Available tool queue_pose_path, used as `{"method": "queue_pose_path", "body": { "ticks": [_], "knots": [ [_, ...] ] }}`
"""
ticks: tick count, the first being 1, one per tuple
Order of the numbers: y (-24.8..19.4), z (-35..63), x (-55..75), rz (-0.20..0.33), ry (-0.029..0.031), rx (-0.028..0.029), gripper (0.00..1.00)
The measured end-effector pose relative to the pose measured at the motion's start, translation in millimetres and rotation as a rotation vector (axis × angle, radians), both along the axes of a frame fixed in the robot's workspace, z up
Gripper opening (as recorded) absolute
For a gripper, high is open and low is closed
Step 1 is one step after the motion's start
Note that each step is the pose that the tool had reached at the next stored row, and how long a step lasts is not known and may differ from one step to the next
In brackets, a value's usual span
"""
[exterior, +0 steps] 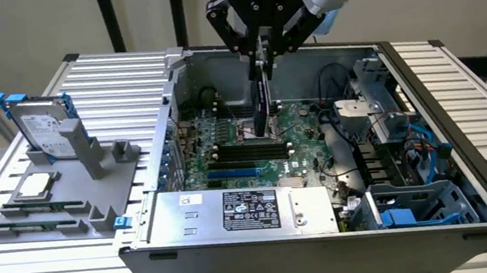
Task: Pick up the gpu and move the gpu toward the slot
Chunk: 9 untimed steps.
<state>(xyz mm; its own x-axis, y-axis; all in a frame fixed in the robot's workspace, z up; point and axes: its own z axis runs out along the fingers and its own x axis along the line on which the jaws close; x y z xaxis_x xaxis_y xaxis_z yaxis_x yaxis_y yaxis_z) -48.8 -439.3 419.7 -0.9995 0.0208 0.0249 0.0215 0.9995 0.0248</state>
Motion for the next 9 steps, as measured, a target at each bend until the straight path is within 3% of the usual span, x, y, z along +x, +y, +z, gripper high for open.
{"method": "queue_pose_path", "body": {
  "ticks": [9],
  "knots": [
    [0.1,-1.5,1.1,0.001,0.0000,-0.0007,0.26]
  ]
}}
